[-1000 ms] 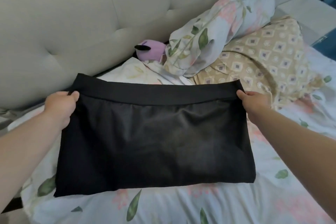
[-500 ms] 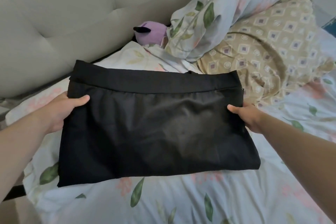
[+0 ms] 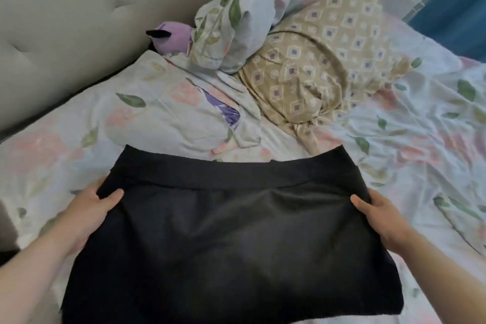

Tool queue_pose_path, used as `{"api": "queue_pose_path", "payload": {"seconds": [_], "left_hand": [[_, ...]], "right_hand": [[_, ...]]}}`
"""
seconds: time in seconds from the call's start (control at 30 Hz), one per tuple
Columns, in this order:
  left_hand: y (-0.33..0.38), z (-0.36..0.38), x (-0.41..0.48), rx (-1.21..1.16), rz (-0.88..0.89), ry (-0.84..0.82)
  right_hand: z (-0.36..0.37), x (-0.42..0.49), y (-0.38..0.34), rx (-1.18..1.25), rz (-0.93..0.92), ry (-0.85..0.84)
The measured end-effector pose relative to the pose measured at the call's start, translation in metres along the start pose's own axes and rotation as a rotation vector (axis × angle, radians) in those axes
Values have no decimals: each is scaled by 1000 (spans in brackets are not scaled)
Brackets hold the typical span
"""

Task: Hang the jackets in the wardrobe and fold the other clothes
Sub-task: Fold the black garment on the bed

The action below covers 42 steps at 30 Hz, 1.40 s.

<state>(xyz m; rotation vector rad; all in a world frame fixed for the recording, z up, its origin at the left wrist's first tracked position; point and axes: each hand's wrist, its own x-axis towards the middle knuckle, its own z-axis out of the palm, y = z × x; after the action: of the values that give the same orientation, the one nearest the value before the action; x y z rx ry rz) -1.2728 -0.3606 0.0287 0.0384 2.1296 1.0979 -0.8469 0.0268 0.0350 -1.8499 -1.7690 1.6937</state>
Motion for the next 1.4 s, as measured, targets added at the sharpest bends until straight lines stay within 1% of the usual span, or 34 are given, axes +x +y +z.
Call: {"api": "queue_pose_path", "payload": {"seconds": [0.07, 0.17, 0.27, 0.33, 0.37, 0.4, 0.43, 0.47, 0.5, 0.53, 0.57, 0.6, 0.63, 0.67, 0.7, 0.8, 0.87, 0.93, 0.97, 1.17, 1.4], "left_hand": [[-9, 35, -6, 66, 54, 4], [-14, 96, -1, 131, 190, -11], [-8, 149, 14, 185, 255, 52], [-1, 165, 19, 247, 242, 120], [2, 169, 20, 296, 279, 189], [7, 171, 17, 400, 379, 304], [10, 176, 13, 558, 548, 417], [12, 185, 3, 718, 768, 456], [11, 198, -11, 835, 1009, 372], [5, 216, -28, 924, 1205, 178], [-6, 235, -45, 1010, 1329, -40], [-22, 253, -59, 1103, 1394, -225], [-36, 267, -70, 1192, 1406, -350], [-46, 274, -72, 1268, 1373, -400], [-51, 278, -65, 1311, 1324, -406], [-48, 278, -31, 1402, 1207, -354], [-43, 274, -13, 1433, 1060, -304], [-43, 275, -3, 1406, 931, -266], [-45, 278, 0, 1391, 900, -252], [-52, 285, 10, 1367, 895, -253], [-44, 289, 8, 1412, 844, -286]], "right_hand": [[-23, -11, 33, -10, 21, 66], [-54, -20, 75, 15, 78, 153], [-68, -18, 103, 40, 111, 253], [-64, -13, 108, -57, 101, 336], [-60, -10, 109, -167, 88, 403], [-53, -8, 108, -304, 47, 485], [-42, -8, 106, -445, -47, 559], [-26, -11, 105, -584, -208, 588], [-6, -16, 105, -715, -413, 545], [17, -21, 110, -833, -602, 452], [38, -24, 115, -938, -739, 330], [57, -25, 121, -1022, -807, 212], [72, -23, 126, -1075, -822, 130], [82, -19, 128, -1104, -816, 89], [85, -11, 129, -1123, -797, 79], [78, 13, 133, -1163, -772, 117], [67, 24, 140, -1162, -733, 166], [60, 33, 147, -1141, -692, 193], [60, 36, 149, -1134, -678, 202], [64, 43, 151, -1120, -670, 207], [63, 44, 150, -1131, -660, 183]]}}
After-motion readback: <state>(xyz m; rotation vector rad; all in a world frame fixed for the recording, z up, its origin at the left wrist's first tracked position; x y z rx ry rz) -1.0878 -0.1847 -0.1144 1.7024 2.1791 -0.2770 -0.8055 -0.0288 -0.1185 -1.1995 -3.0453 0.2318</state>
